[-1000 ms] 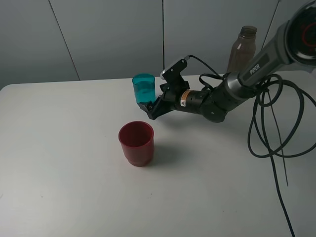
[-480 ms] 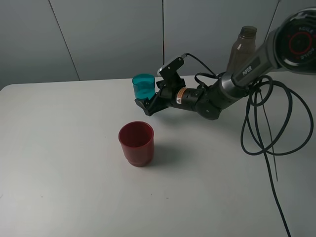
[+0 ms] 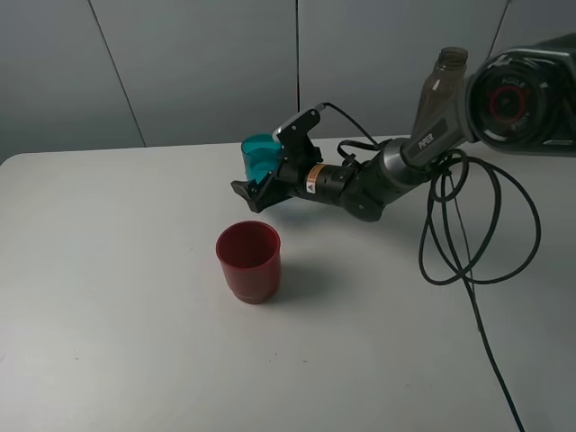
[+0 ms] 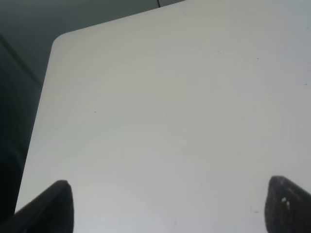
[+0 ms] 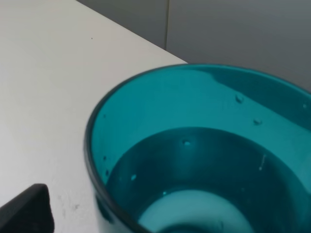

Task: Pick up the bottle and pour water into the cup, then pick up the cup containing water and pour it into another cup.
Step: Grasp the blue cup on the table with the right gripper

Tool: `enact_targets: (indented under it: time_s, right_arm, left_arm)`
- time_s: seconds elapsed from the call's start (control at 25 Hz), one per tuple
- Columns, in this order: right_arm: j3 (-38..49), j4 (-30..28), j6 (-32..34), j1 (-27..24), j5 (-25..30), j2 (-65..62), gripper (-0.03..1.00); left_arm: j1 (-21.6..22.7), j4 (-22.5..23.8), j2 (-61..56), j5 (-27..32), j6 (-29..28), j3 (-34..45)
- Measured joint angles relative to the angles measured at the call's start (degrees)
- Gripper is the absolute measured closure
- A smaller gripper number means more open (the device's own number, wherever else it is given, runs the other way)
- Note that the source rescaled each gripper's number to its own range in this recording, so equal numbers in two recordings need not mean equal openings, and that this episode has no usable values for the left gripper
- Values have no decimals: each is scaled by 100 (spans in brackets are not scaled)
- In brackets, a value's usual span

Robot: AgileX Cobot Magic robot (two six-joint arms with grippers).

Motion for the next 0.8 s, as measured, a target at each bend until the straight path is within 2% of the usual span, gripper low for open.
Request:
enact_targets:
  time_s: [0.32,0.8]
  right_arm:
    - [-344,12,23,0,0,216,-3]
    - [-355,278,36,5,-47,312,-3]
  left_arm:
    - [0,0,0,0,0,0]
    - [0,0,0,0,0,0]
